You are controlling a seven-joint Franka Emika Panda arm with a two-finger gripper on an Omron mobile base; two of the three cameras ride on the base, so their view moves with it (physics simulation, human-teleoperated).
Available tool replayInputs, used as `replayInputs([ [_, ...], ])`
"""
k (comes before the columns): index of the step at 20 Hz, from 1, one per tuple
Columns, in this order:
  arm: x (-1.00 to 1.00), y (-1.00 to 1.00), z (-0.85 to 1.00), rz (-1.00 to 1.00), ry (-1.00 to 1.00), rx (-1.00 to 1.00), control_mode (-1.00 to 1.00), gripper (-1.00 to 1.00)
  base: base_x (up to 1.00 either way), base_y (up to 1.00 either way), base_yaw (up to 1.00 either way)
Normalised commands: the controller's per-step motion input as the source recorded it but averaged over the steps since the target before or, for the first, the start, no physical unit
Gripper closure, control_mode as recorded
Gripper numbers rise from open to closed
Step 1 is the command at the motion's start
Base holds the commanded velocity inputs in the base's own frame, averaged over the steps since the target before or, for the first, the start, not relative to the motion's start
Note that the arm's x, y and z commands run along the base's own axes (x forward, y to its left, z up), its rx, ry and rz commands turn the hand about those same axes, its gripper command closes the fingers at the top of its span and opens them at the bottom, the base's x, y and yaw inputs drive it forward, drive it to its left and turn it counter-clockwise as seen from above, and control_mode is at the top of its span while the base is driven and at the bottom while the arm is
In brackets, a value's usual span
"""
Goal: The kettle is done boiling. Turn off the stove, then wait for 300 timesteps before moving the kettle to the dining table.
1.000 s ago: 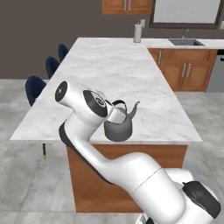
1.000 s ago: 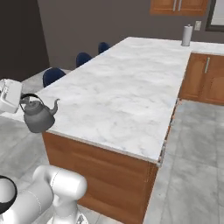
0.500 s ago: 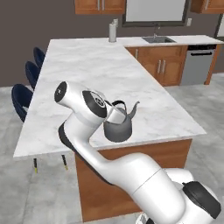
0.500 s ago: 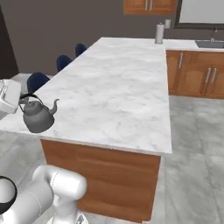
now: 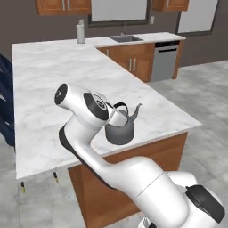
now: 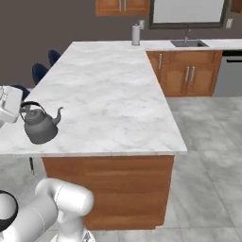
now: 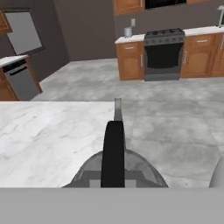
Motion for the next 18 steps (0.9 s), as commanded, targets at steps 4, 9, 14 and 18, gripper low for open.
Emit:
replayInputs([
  [4, 0.00, 0.00, 0.00, 0.00, 0.00, 0.00, 1.00, 1.00, 0.00, 0.53, -0.44],
  [9, 0.00, 0.00, 0.00, 0.00, 0.00, 0.00, 1.00, 1.00, -0.10, 0.52, -0.44],
  [14, 0.00, 0.00, 0.00, 0.00, 0.00, 0.00, 1.00, 1.00, -0.26, 0.52, -0.42],
  [18, 0.00, 0.00, 0.00, 0.00, 0.00, 0.00, 1.00, 1.00, -0.30, 0.50, -0.40],
])
